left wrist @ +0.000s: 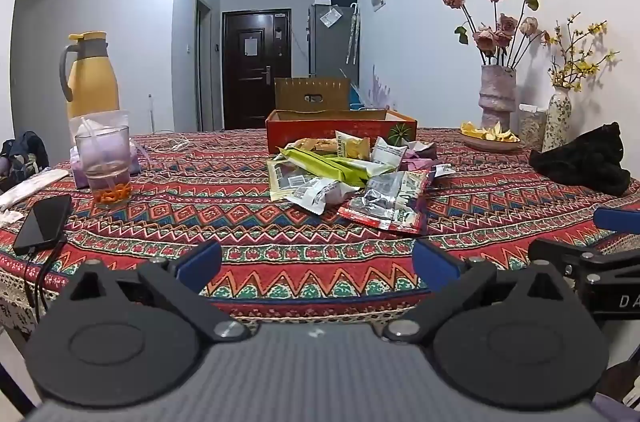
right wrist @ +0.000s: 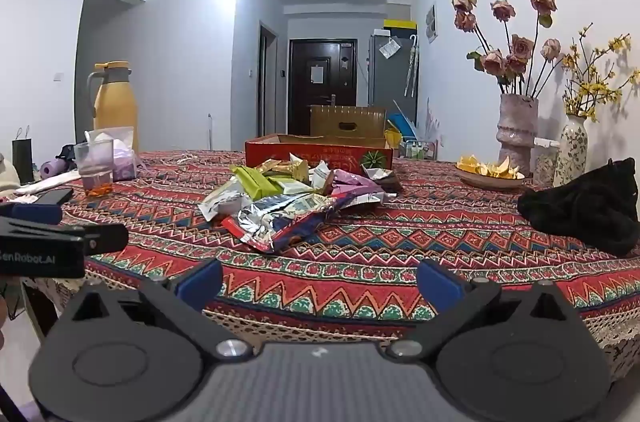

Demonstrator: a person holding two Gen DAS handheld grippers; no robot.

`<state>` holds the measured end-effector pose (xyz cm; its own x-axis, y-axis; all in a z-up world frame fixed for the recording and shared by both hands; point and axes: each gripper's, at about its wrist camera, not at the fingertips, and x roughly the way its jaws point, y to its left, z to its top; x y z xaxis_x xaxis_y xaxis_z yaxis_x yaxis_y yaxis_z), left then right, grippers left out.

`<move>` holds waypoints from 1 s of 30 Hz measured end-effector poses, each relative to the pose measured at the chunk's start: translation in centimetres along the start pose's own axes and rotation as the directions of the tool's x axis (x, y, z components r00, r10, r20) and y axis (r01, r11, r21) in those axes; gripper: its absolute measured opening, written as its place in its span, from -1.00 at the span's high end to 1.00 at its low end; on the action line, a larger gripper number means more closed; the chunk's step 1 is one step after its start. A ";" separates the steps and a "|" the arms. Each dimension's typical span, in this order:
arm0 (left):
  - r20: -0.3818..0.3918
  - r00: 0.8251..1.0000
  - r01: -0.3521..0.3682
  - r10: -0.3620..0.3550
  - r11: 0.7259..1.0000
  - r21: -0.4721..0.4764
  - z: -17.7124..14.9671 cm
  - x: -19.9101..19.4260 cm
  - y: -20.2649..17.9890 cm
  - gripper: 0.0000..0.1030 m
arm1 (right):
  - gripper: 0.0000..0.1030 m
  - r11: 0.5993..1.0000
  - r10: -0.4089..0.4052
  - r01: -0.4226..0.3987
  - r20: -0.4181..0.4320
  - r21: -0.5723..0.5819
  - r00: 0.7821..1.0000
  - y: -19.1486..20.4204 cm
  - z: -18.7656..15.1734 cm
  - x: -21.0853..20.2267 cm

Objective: Organize snacks

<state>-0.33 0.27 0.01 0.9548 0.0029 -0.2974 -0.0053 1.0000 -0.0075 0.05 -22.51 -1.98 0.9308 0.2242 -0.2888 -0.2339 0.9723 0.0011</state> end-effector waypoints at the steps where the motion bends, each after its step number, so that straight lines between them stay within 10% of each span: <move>1: 0.001 1.000 -0.003 0.003 1.000 -0.004 -0.1 -0.2 0.1 -1.00 | -1.00 1.000 0.003 -0.003 0.004 0.001 1.000 0.1 0.0 -0.1; 30: -0.009 1.000 0.019 -0.019 0.999 0.034 -0.1 -0.4 -0.4 -1.00 | -1.00 1.000 -0.007 0.007 -0.020 0.017 1.000 0.0 0.1 0.2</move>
<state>-0.72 -0.18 0.06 0.9520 -0.0160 -0.3058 0.0230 0.9996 0.0192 0.25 -22.51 -1.94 0.9263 0.2165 -0.3083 -0.2226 0.9748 0.0157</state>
